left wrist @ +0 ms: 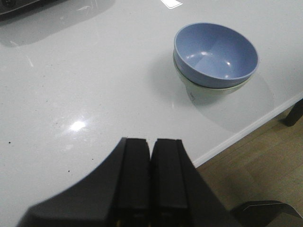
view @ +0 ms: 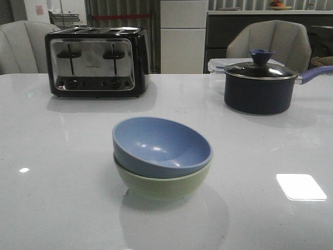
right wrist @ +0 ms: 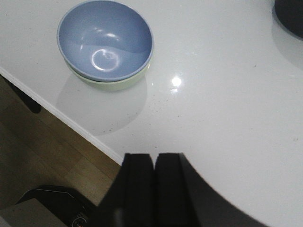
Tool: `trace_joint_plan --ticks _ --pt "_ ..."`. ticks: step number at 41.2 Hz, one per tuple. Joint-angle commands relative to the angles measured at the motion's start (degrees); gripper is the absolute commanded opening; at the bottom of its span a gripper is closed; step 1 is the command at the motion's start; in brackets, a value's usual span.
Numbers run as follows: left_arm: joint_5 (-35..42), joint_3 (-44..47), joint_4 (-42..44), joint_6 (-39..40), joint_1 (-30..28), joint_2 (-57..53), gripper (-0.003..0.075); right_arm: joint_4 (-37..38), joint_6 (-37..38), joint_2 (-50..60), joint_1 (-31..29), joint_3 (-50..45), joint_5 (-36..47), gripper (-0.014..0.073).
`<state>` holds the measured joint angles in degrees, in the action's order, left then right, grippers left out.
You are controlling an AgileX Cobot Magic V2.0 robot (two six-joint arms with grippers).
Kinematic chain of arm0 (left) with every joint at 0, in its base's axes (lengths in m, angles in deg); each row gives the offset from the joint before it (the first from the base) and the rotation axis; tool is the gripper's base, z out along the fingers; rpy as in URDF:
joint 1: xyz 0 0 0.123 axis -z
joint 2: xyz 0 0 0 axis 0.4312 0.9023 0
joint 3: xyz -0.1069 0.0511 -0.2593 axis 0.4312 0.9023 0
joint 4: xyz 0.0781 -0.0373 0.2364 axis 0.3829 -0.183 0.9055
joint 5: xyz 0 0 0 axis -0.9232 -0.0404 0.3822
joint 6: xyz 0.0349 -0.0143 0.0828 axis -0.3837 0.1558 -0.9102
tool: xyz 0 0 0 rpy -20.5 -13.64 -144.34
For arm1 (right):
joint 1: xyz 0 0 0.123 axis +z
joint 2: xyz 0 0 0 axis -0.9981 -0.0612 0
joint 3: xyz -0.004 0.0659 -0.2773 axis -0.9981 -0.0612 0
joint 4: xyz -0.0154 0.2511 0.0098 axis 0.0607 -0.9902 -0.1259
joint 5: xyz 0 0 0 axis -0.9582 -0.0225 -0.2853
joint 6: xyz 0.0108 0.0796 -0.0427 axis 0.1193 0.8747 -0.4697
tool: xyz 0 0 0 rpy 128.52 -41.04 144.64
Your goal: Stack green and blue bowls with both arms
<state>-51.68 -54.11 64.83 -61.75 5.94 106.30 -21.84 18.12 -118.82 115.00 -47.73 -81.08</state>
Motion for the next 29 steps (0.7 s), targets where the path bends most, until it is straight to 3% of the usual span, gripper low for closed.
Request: trace_joint_plan --ticks 1,6,10,20,29 --pt "4.27 -1.5 -0.58 0.54 0.26 0.13 0.0093 0.51 -0.03 0.11 -0.38 1.45 3.57 0.0056" --pt "4.37 -1.5 -0.58 0.54 0.05 -1.36 0.0093 0.51 -0.03 0.11 -0.38 1.45 3.57 0.0056" --pt "5.7 -0.68 -0.58 0.13 -4.44 -4.58 0.0093 0.51 -0.03 0.11 -0.38 1.45 3.57 0.0056" --pt "31.0 16.42 -0.58 0.13 -21.24 -19.93 0.0093 0.51 -0.03 0.11 -0.38 1.45 3.57 0.0056" --pt "40.25 32.06 -2.38 0.13 -30.36 -30.78 0.0093 0.51 -0.03 0.11 -0.38 1.45 3.57 0.0056"
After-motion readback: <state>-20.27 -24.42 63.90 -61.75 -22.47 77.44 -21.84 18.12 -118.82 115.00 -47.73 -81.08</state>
